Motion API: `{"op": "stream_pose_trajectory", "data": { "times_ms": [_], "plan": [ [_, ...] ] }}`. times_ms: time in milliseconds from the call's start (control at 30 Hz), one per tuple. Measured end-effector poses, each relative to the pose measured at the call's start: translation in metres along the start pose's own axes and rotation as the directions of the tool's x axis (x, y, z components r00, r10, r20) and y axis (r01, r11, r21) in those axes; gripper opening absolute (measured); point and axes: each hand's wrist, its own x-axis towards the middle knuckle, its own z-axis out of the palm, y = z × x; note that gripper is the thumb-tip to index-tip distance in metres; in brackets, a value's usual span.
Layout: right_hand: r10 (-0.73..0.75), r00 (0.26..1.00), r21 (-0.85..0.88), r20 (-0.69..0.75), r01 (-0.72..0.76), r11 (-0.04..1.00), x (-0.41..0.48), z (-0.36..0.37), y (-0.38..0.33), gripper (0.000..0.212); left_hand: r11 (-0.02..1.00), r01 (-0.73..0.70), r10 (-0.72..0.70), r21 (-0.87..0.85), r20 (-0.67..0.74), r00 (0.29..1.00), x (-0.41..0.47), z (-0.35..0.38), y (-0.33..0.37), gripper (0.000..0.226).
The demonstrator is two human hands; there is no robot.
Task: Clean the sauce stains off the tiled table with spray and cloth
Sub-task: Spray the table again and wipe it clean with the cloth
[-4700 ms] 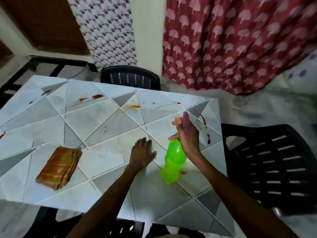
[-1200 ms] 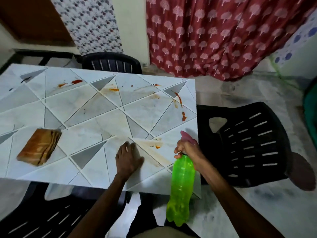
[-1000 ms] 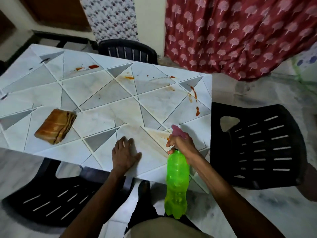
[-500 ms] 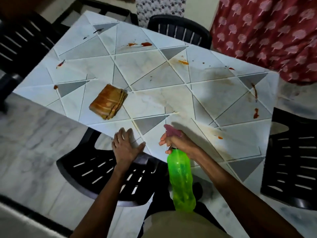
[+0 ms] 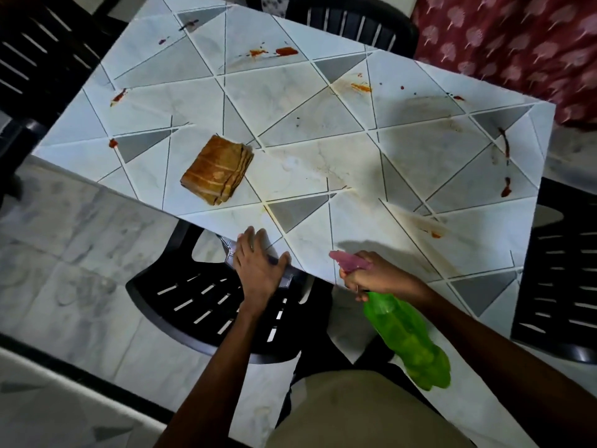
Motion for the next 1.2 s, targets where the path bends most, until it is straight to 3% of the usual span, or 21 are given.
{"op": "stream_pose_trajectory", "data": {
  "times_ms": [167,267,400,467,533,633,767,867,1000,1067,1133,1200],
  "plan": [
    [0.026,0.995,0.063,-0.096,-0.02,0.998,-0.034,-0.023,0.046,0.011,0.994,-0.109,0.108,0.034,0.018,0.994,-0.011,0.011,0.022,0.077],
    [0.047,0.975,0.138,-0.219,-0.017,0.99,-0.058,-0.034,0.079,0.025,0.976,-0.207,0.2,0.072,0.093,0.975,-0.016,0.026,0.045,0.082],
    [0.023,0.915,0.309,-0.403,0.112,0.945,-0.107,-0.062,0.118,0.044,0.941,-0.325,0.304,0.089,0.193,0.933,-0.035,0.053,0.09,0.085],
    [0.038,0.881,0.357,-0.471,0.151,0.922,-0.13,-0.076,0.14,0.039,0.924,-0.373,0.346,0.084,0.234,0.909,-0.049,0.066,0.113,0.086],
    [0.068,0.866,0.399,-0.495,0.156,0.904,-0.146,-0.083,0.161,0.036,0.904,-0.416,0.379,0.096,0.268,0.886,-0.06,0.077,0.13,0.089],
    [0.074,0.853,0.388,-0.516,0.156,0.908,-0.177,-0.089,0.193,0.055,0.879,-0.467,0.418,0.095,0.314,0.852,-0.081,0.096,0.158,0.089],
    [0.069,0.894,0.34,-0.443,0.097,0.935,-0.216,-0.095,0.222,0.045,0.862,-0.495,0.429,0.106,0.365,0.826,-0.102,0.114,0.183,0.09],
    [0.072,0.899,0.31,-0.433,0.074,0.948,-0.238,-0.089,0.251,0.02,0.851,-0.514,0.441,0.109,0.386,0.811,-0.116,0.124,0.2,0.09],
    [0.009,0.943,0.268,-0.334,0.086,0.96,-0.265,-0.091,0.275,0.011,0.858,-0.506,0.453,0.093,0.327,0.829,-0.13,0.128,0.214,0.082],
    [-0.04,0.957,0.197,-0.288,0.1,0.975,-0.273,-0.092,0.281,0.029,0.875,-0.481,0.45,0.055,0.275,0.85,-0.137,0.128,0.219,0.083],
    [-0.031,0.935,0.18,-0.353,0.1,0.979,-0.273,-0.096,0.286,0.049,0.89,-0.455,0.433,0.029,0.258,0.864,-0.142,0.126,0.223,0.084],
    [-0.015,0.895,0.197,-0.446,0.114,0.974,-0.272,-0.104,0.293,0.045,0.892,-0.451,0.431,0.027,0.251,0.867,-0.145,0.127,0.224,0.085]
  ]
}}
